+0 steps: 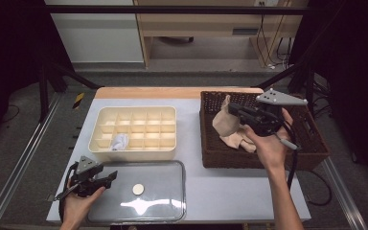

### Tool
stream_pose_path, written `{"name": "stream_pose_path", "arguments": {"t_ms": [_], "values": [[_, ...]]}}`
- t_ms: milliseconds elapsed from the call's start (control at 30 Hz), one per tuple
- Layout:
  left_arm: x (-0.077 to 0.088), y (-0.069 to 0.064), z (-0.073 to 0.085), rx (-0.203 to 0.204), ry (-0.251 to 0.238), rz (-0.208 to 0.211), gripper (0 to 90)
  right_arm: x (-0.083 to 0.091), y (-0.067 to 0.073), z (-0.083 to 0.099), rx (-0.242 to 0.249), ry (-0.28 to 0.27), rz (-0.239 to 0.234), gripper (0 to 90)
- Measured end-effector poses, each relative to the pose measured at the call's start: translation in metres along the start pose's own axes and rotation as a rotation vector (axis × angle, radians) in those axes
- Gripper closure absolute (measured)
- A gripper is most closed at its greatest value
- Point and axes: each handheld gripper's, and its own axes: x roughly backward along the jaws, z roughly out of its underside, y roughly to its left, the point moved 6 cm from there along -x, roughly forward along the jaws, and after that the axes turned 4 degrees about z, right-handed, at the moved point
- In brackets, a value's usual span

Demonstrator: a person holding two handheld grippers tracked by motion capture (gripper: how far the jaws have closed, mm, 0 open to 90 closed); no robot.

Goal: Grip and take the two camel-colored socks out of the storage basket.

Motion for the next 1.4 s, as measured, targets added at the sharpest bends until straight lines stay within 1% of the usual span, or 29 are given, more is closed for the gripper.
{"name": "stream_pose_path", "arguments": {"t_ms": [100, 167, 200, 300, 367, 400, 567, 633, 733, 900, 967, 1100, 1200, 1333, 1400], "values": [[0.001, 0.0, 0.0, 0.002, -0.003, -0.004, 38.8, 0.003, 0.019, -0.005, 0.024, -0.01, -0.048, 88.1], [0.001, 0.0, 0.0, 0.003, -0.005, -0.005, 38.7, 0.004, 0.029, -0.007, 0.031, -0.018, -0.082, 88.1], [0.001, 0.0, 0.0, 0.003, -0.004, -0.005, 38.7, 0.004, 0.037, -0.007, 0.037, -0.019, -0.103, 88.1], [0.001, 0.001, 0.0, 0.003, -0.004, -0.007, 38.7, 0.003, 0.053, -0.006, 0.061, -0.017, -0.138, 88.1], [0.001, 0.0, 0.0, 0.001, -0.004, -0.008, 38.7, 0.002, 0.066, -0.003, 0.076, -0.011, -0.17, 88.1], [0.001, 0.0, 0.0, 0.001, -0.004, -0.008, 38.7, 0.001, 0.069, -0.001, 0.082, -0.007, -0.178, 88.1], [0.002, 0.001, 0.0, 0.001, -0.006, -0.012, 38.8, -0.005, 0.094, 0.015, 0.117, 0.028, -0.237, 88.1], [0.002, 0.0, 0.0, 0.004, -0.007, -0.009, 38.8, -0.008, 0.103, 0.025, 0.122, 0.05, -0.264, 88.1], [0.002, 0.001, -0.001, 0.006, -0.008, -0.008, 38.8, -0.013, 0.113, 0.041, 0.127, 0.084, -0.295, 88.1], [0.002, 0.001, -0.001, 0.005, -0.008, -0.01, 38.5, -0.017, 0.12, 0.066, 0.107, 0.118, -0.333, 88.1], [0.002, 0.0, -0.001, 0.005, -0.008, -0.011, 38.4, -0.02, 0.121, 0.078, 0.109, 0.147, -0.334, 88.1], [0.002, 0.001, -0.001, 0.007, -0.008, -0.014, 38.0, -0.022, 0.121, 0.103, 0.093, 0.194, -0.343, 88.1], [0.002, 0.001, -0.001, 0.008, -0.009, -0.016, 37.6, -0.023, 0.118, 0.122, 0.084, 0.23, -0.344, 88.0], [0.003, 0.001, -0.001, 0.009, -0.012, -0.021, 37.0, -0.023, 0.111, 0.14, 0.071, 0.271, -0.325, 88.0], [0.003, 0.001, -0.001, 0.011, -0.013, -0.022, 36.9, -0.023, 0.107, 0.153, 0.063, 0.294, -0.318, 88.0]]}}
